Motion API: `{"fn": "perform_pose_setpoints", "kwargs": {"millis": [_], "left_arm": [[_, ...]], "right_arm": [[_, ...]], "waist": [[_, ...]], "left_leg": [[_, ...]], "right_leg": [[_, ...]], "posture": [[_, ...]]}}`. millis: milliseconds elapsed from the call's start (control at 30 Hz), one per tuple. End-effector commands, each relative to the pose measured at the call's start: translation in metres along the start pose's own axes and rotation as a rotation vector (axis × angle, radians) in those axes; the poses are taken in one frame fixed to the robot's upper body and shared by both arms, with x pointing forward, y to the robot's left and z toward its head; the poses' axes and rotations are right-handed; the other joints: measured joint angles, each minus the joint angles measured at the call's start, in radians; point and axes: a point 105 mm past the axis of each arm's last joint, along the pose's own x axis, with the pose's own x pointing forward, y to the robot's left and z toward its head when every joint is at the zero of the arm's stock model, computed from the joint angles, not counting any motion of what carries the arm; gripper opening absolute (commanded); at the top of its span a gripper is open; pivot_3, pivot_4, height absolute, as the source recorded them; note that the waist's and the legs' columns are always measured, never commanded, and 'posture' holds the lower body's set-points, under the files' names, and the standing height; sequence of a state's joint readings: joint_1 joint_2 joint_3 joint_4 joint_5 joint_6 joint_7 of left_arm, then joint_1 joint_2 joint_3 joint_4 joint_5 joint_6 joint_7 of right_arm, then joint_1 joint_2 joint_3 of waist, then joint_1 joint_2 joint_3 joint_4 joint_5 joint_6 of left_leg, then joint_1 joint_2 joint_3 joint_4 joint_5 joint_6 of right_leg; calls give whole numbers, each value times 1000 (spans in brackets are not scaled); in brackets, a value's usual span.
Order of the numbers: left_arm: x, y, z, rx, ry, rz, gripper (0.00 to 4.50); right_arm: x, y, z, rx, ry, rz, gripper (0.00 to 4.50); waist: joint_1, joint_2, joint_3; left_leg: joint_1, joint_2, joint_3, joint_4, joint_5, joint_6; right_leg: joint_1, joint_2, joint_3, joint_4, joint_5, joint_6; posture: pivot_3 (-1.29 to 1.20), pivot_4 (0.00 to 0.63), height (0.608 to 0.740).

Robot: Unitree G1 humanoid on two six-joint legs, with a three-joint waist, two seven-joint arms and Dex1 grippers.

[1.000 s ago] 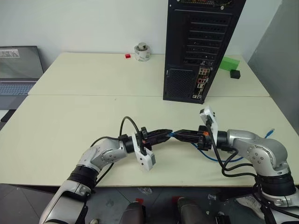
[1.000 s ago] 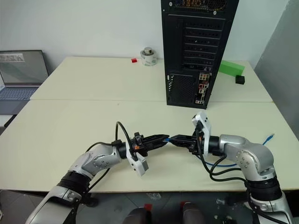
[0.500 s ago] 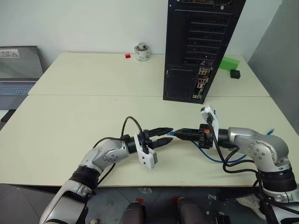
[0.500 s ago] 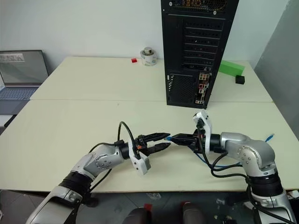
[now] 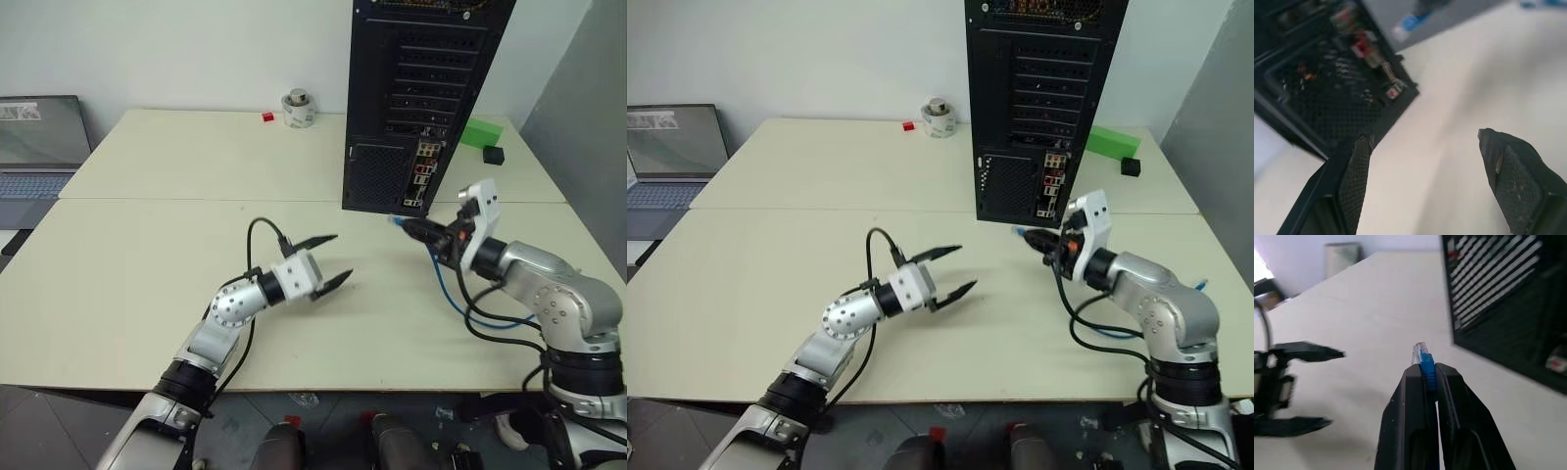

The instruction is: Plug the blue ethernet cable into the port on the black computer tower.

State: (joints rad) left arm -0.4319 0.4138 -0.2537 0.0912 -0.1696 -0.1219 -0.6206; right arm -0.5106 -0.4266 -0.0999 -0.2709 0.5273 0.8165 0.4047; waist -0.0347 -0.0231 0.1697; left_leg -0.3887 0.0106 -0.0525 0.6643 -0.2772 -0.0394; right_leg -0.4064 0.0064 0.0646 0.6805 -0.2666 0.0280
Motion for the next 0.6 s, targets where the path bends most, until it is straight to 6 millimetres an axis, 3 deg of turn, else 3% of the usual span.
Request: {"fn": "perform_pose_setpoints", "kwargs": {"millis": [33, 267, 400, 600], "left_arm": [[7, 8, 25, -154, -12, -11, 3606], [16, 15, 42, -288, 44, -58, 3606], [22, 30, 41, -312, 86, 9, 3606], [31, 34, 46, -293, 83, 30, 3606]], "right_arm": [[12, -6, 29, -102, -136, -198, 0], [32, -21, 34, -161, -188, -468, 0], [37, -23, 34, -144, -211, -551, 0], [42, -26, 30, -120, -224, -628, 0]], "waist": [[-2, 0, 0], [-5, 0, 0], [-5, 0, 0], [-5, 1, 0]], "left_leg": [[0, 0, 0, 0, 0, 0], [0, 0, 0, 0, 0, 0], [0, 0, 1, 0, 0, 0], [0, 0, 1, -1, 0, -1]], "right_leg": [[0, 0, 0, 0, 0, 0], [-1, 0, 1, 0, 0, 0], [-1, 0, 1, 0, 0, 0], [-1, 0, 2, 0, 0, 0]], "posture": [[0, 150, 740], [0, 150, 740], [0, 150, 740], [0, 150, 740]]}}
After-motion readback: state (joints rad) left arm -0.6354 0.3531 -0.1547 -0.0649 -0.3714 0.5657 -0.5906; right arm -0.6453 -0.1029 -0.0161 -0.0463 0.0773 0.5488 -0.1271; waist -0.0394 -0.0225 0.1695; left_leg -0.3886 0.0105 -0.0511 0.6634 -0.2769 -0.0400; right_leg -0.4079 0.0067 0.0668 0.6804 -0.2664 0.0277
